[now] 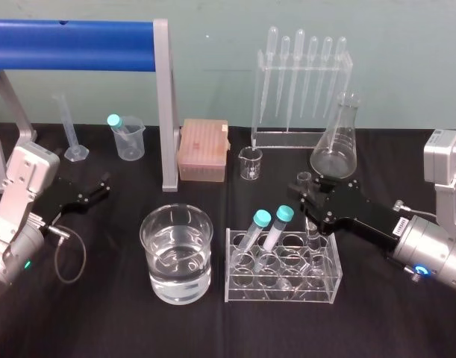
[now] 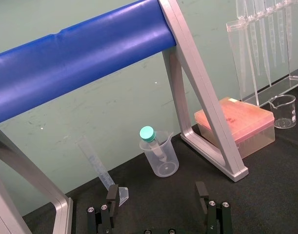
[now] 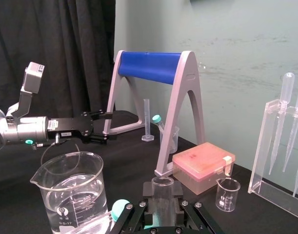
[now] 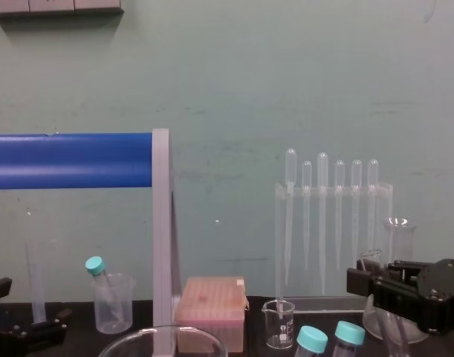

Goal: Hold the test tube with one hand and immerse one end into the beaker, then return it to the test tube rack.

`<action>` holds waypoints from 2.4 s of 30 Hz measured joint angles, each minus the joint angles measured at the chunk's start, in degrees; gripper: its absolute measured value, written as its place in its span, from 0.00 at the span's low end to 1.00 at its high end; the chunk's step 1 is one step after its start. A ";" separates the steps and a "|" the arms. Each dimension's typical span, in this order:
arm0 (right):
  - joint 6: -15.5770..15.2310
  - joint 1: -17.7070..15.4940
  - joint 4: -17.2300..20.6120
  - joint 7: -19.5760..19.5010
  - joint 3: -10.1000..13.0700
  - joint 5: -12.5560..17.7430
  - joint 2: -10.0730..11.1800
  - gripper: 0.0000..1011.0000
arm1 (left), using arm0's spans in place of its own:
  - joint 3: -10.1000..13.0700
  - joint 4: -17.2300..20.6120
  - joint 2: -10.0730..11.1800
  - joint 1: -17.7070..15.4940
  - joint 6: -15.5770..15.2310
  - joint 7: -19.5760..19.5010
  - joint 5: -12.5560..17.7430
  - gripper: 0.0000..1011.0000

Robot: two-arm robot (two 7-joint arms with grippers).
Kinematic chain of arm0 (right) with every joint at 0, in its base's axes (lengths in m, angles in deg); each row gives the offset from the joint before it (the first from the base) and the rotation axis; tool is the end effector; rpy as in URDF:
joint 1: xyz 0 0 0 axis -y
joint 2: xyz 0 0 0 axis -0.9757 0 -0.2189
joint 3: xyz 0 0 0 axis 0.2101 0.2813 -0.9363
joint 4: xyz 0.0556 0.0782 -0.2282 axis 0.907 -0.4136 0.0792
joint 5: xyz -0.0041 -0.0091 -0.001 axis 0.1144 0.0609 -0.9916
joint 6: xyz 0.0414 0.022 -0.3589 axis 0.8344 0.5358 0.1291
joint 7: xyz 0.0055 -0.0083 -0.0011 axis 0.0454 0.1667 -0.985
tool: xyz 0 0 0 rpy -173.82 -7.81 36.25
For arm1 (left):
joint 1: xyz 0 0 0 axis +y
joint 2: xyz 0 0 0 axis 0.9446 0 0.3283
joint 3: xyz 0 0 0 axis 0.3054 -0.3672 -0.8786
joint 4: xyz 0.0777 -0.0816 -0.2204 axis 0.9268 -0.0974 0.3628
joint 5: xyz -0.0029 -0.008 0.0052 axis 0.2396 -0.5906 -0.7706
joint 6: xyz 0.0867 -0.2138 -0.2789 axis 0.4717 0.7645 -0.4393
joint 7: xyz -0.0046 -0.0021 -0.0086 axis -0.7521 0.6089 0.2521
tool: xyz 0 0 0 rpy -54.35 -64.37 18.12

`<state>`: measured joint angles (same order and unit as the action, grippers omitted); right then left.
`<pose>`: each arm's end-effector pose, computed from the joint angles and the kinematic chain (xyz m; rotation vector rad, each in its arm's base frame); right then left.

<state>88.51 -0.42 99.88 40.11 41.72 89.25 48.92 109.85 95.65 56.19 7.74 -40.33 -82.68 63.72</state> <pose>0.4102 -0.0296 -0.2370 -0.0159 -0.0496 -0.6393 0.4013 0.0444 -0.2780 0.3047 -0.2850 1.2480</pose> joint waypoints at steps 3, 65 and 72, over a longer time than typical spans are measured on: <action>0.00 0.00 0.00 0.00 0.00 0.00 0.00 0.22 | 0.00 0.00 0.00 0.00 0.00 0.00 0.00 0.99; 6.80 10.45 -8.85 6.59 2.56 11.62 -8.72 0.22 | 0.00 0.00 0.00 0.00 0.00 0.00 0.00 0.99; 6.74 10.32 -8.58 6.55 2.68 11.57 -8.62 0.23 | 0.00 0.00 0.00 0.00 0.00 0.00 0.00 0.99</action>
<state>95.25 9.90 91.31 46.65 44.41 100.82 40.30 109.85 95.65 56.19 7.73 -40.33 -82.68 63.72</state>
